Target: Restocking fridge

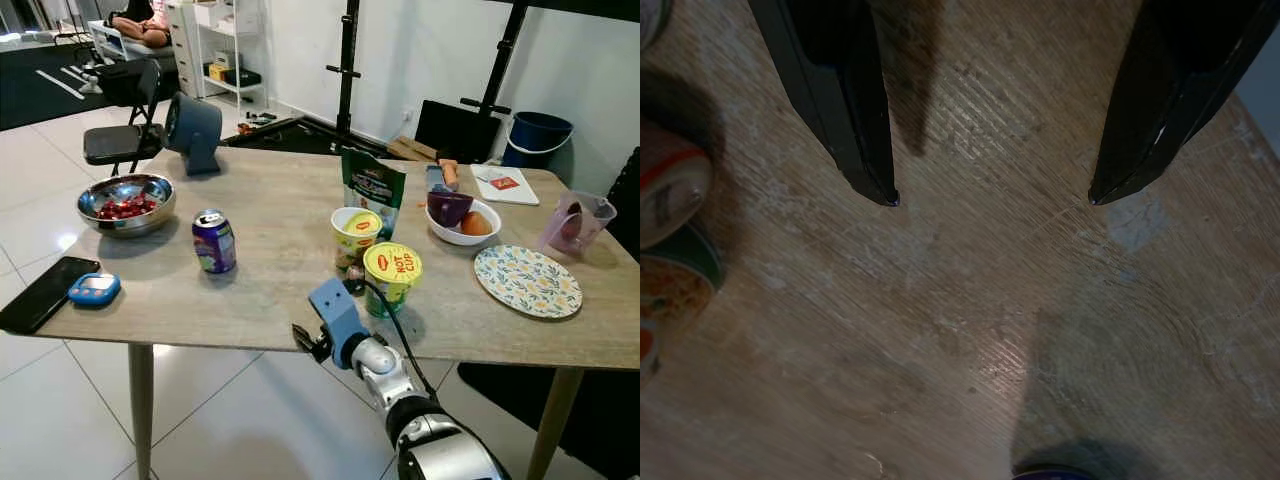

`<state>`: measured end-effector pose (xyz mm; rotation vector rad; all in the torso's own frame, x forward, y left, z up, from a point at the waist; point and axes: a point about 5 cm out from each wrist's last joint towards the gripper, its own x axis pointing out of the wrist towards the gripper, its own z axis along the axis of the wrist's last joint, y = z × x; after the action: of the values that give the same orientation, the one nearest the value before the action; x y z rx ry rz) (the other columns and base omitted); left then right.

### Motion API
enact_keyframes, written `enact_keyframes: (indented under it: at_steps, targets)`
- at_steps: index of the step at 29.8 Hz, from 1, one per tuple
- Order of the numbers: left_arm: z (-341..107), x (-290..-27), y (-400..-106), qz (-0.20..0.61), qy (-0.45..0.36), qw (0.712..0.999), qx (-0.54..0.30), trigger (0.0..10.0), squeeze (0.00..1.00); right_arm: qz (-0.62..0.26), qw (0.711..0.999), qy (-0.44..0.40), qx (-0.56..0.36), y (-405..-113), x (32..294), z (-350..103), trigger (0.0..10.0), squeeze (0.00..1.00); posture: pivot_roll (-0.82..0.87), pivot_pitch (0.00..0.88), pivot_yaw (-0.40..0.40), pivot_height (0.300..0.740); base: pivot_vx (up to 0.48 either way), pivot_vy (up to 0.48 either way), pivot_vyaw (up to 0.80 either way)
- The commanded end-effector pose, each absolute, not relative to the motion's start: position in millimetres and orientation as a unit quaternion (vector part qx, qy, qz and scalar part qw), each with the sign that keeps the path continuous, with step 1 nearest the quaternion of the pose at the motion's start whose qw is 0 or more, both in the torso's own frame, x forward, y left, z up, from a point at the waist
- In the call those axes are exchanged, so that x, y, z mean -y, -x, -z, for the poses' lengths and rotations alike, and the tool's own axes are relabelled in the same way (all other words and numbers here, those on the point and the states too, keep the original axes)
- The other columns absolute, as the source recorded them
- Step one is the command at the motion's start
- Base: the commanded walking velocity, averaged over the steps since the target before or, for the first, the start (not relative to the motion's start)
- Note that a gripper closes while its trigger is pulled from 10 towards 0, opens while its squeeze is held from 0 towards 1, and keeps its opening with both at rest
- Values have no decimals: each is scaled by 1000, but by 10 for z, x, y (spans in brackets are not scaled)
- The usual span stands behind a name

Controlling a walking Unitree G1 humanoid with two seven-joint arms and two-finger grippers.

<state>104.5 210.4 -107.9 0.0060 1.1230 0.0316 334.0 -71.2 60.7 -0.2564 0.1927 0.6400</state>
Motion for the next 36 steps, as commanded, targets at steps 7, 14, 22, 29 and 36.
enact_keyframes:
  at_steps: [7,14,22,29,36]
  targets:
    - [1084,-2208,-935,-22,-8,840,-542,10000,0,-270,946,111,-140,-3289,805,-448,10000,0,252,55,-48,740,0,0,0]
    - [1088,-2240,-881,-25,-10,838,-545,10000,0,-248,955,104,-127,-3330,819,-498,10000,0,271,64,-44,740,0,0,0]
    - [1100,-2176,-889,-19,-6,838,-546,10000,0,-269,958,69,-77,-3376,765,-646,10000,0,248,62,-46,740,0,0,0]
    - [1094,-2092,-989,-4,-6,842,-539,10000,0,-283,957,55,-31,-3392,726,-758,10000,0,213,58,-46,740,0,0,0]
    - [1087,-2052,-1040,6,-9,845,-535,10000,0,-281,959,38,11,-3427,728,-883,10000,0,190,55,-43,740,0,0,0]
